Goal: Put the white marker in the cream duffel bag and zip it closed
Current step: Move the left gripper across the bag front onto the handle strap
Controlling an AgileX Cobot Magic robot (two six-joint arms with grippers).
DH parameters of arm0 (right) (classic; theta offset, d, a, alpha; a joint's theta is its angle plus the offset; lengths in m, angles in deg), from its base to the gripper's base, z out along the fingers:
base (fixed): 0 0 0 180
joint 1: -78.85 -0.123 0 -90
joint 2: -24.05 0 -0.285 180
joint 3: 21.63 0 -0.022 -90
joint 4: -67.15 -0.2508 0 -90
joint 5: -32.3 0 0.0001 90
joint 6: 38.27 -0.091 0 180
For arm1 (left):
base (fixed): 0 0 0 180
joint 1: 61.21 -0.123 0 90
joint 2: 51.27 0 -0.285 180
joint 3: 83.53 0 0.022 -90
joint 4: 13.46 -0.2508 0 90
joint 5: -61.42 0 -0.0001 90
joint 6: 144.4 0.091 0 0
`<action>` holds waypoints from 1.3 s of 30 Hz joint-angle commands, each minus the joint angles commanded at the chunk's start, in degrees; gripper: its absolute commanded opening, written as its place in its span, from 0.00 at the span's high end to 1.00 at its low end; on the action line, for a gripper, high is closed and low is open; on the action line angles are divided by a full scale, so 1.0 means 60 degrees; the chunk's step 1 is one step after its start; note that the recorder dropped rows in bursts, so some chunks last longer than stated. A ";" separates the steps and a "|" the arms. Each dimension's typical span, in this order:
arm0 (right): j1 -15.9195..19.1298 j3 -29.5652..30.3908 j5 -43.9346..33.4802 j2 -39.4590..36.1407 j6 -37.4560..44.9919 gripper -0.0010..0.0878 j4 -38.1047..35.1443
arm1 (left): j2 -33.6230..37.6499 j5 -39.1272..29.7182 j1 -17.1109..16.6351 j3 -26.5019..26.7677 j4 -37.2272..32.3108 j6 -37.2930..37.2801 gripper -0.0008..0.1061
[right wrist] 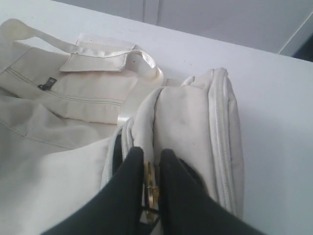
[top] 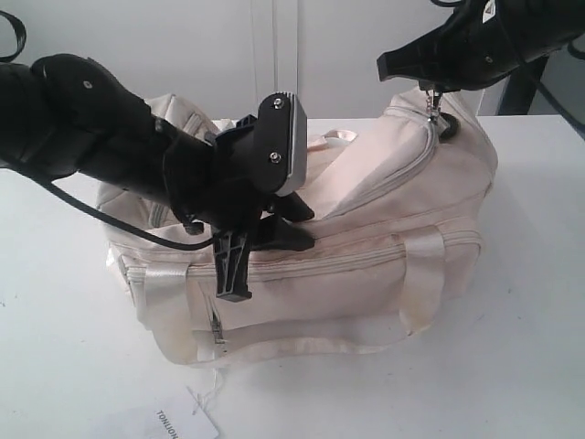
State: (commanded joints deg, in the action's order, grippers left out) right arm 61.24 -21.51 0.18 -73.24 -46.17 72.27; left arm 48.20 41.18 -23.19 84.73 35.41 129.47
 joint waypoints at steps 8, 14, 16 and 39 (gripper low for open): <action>0.0000 0.0000 -0.0517 0.0000 0.0000 0.99 -0.0467 | -0.1401 0.0007 0.0108 0.0000 0.0075 -0.0907 0.44; 0.0000 0.0000 -0.0500 0.0000 0.0018 0.99 -0.0550 | -0.1479 -0.0286 0.0858 -0.0018 0.0075 -0.0943 0.44; 0.0000 0.0000 -0.0519 0.0000 0.0018 0.99 -0.0549 | -0.1377 -0.0116 0.1149 -0.0018 0.0075 -0.0943 0.44; 0.0000 0.0000 -0.0585 0.0000 0.0018 0.99 -0.0563 | 0.1105 0.4424 0.3322 -0.0018 -0.0123 -0.0859 0.44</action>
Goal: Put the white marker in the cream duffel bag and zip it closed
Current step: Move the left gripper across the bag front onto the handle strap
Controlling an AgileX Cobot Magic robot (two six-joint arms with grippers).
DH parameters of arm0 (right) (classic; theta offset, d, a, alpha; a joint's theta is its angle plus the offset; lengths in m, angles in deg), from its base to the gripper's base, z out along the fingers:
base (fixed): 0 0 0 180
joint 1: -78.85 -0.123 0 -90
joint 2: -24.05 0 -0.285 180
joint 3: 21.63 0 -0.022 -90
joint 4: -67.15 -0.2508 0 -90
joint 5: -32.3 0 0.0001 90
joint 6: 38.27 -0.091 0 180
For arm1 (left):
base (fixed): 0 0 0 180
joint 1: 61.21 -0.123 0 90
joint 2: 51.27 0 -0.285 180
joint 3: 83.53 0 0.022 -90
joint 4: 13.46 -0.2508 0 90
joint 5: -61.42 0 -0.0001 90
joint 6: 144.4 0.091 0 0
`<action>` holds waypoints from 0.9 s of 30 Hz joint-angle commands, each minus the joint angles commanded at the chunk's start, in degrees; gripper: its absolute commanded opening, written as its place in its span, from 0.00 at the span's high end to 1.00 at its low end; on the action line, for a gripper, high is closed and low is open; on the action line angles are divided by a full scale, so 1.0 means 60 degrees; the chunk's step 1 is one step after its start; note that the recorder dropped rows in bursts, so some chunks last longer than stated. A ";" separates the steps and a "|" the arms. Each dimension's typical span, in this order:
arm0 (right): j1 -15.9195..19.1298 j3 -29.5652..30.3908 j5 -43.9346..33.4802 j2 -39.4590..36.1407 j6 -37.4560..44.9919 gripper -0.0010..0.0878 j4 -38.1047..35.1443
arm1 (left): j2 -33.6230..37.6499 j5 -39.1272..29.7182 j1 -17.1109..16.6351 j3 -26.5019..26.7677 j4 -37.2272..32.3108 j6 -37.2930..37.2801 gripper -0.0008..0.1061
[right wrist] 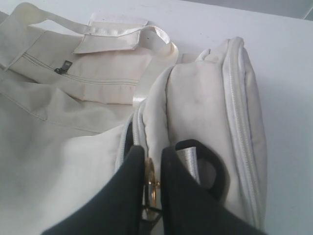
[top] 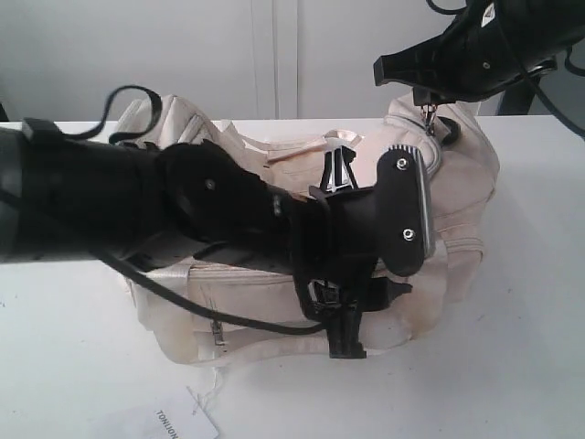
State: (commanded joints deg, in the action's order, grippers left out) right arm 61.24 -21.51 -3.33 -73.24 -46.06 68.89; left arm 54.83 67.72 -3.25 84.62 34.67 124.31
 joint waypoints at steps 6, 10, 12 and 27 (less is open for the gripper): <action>0.0000 0.0000 0.0000 0.0000 0.0000 0.99 0.0000 | 0.0431 0.1174 0.0080 0.0000 -0.0073 -0.0029 0.44; 0.0000 0.0000 0.0000 0.0000 0.0000 0.99 0.0000 | 0.0660 0.1503 0.0080 0.0000 -0.0088 -0.0029 0.44; 0.0000 0.0000 0.0000 0.0000 0.0000 0.99 0.0000 | 0.0776 0.1433 0.0080 0.0000 -0.0088 -0.0029 0.47; 0.0000 0.0000 -0.0308 0.0000 0.0000 0.99 0.0000 | 0.0829 0.0759 0.0080 0.0000 -0.0546 0.0030 0.99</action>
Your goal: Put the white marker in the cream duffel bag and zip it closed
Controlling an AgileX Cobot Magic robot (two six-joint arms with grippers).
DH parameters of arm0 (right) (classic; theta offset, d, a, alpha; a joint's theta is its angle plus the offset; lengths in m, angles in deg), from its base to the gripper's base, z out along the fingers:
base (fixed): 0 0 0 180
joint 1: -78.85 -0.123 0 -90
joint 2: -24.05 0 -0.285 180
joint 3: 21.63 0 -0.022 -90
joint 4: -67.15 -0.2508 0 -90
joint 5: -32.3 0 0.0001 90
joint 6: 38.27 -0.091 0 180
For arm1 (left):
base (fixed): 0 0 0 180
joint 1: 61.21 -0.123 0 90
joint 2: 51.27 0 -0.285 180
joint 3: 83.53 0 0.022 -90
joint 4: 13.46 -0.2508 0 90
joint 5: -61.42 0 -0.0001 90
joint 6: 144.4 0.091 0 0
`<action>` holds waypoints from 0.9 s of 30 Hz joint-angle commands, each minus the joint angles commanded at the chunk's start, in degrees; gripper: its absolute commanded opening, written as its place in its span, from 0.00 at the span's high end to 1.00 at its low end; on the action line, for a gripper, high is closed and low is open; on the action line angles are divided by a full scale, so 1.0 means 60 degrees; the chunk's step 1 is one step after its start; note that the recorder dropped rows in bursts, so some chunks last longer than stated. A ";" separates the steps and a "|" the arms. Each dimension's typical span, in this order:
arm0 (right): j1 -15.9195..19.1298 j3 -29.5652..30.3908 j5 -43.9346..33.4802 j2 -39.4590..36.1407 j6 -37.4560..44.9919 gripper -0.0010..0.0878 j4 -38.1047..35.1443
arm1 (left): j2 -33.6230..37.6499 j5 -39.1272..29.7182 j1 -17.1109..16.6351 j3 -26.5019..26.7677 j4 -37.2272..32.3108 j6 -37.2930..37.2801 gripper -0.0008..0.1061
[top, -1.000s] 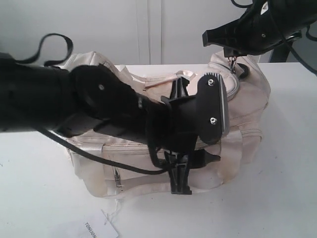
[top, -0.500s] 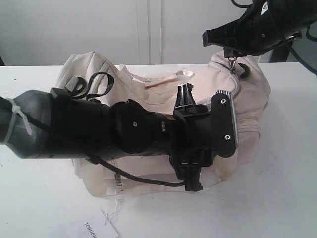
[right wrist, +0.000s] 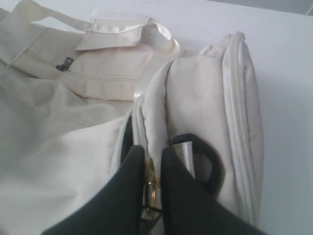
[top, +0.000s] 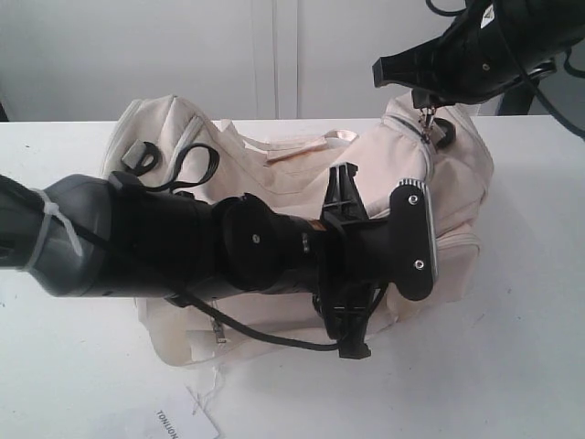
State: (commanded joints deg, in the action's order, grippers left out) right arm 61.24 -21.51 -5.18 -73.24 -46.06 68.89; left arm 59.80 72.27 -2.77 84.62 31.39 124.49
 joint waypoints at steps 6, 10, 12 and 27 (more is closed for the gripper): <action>0.0000 0.0000 -0.0232 0.0005 0.0018 0.99 0.0000 | -0.0329 -0.0823 0.0000 0.0000 -0.0006 0.0255 0.99; 0.0000 0.0000 -0.0051 0.0005 0.0018 0.99 0.0000 | -0.0554 -0.1036 0.0000 0.0000 -0.0023 0.0255 0.99; 0.0000 0.0000 0.0145 0.0005 0.0018 0.99 0.0000 | -0.0574 -0.1446 0.0000 0.0000 -0.0083 0.0380 0.99; 0.0000 0.0000 0.1486 -0.0235 0.0018 0.99 0.0081 | -0.0574 -0.2540 0.0000 0.0000 -0.0140 0.0494 0.99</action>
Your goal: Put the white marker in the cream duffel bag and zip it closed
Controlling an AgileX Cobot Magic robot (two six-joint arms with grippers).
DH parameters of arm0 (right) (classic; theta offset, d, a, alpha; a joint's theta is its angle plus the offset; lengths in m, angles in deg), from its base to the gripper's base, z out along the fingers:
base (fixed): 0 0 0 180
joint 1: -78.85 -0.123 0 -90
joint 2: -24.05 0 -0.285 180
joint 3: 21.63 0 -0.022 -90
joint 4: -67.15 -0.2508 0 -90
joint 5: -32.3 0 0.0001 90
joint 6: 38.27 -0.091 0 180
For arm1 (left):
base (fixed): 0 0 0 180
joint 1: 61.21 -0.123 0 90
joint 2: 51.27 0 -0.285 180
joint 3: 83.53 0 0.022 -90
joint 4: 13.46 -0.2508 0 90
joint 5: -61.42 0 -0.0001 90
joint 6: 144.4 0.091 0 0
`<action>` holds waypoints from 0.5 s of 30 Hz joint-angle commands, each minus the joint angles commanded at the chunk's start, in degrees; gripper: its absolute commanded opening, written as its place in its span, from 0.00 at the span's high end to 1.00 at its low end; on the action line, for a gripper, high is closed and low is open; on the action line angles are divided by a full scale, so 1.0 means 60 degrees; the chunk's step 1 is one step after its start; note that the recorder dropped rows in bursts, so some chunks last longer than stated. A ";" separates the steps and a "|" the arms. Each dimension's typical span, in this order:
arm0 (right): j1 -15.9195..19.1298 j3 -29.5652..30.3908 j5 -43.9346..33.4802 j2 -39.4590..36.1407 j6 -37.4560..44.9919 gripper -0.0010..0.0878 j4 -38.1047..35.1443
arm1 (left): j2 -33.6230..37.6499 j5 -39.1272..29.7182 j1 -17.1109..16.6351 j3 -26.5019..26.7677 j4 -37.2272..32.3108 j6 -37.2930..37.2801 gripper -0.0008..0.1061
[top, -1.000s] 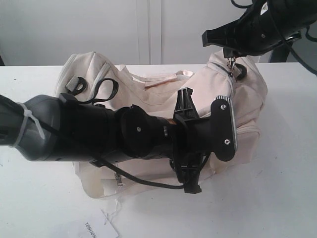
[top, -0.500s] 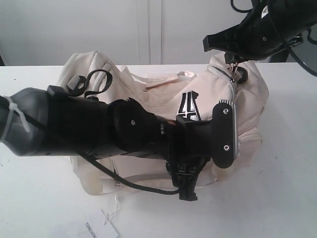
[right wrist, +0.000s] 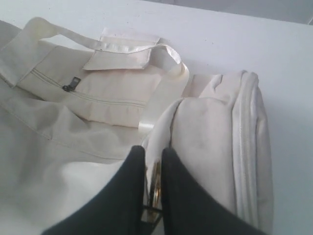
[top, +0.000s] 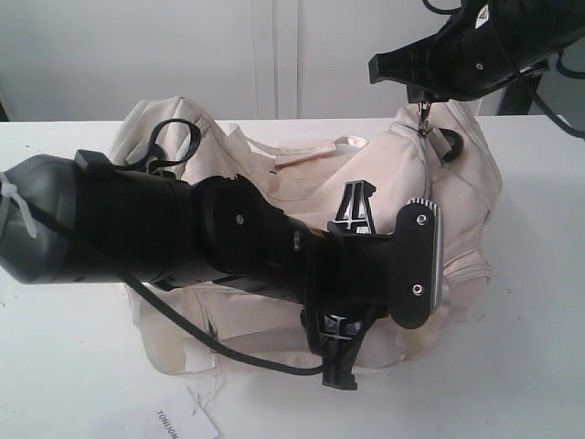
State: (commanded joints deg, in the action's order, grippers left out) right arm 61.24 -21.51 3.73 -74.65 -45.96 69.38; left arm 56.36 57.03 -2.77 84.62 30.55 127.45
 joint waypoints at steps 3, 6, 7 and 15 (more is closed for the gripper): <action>0.0000 0.0000 0.0107 0.0000 0.0000 0.99 -0.0209 | 0.0000 0.0023 0.0000 0.0000 0.0000 0.0000 0.99; 0.0000 0.0000 0.0143 -0.0015 0.0626 0.99 -0.0968 | 0.0000 0.0023 0.0000 0.0000 0.0000 0.0000 0.99; 0.0000 0.0000 0.0143 -0.0015 0.1029 0.99 -0.1442 | 0.0000 0.0023 0.0000 0.0000 0.0000 0.0000 0.99; 0.0000 0.0000 -0.0241 -0.0442 0.4491 0.99 -0.4576 | 0.0017 0.0025 0.0000 0.0000 0.0000 0.0000 0.99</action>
State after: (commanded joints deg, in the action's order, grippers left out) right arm 61.24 -21.51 2.29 -77.30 -19.01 41.92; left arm 56.46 57.18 -2.77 84.62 30.55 127.45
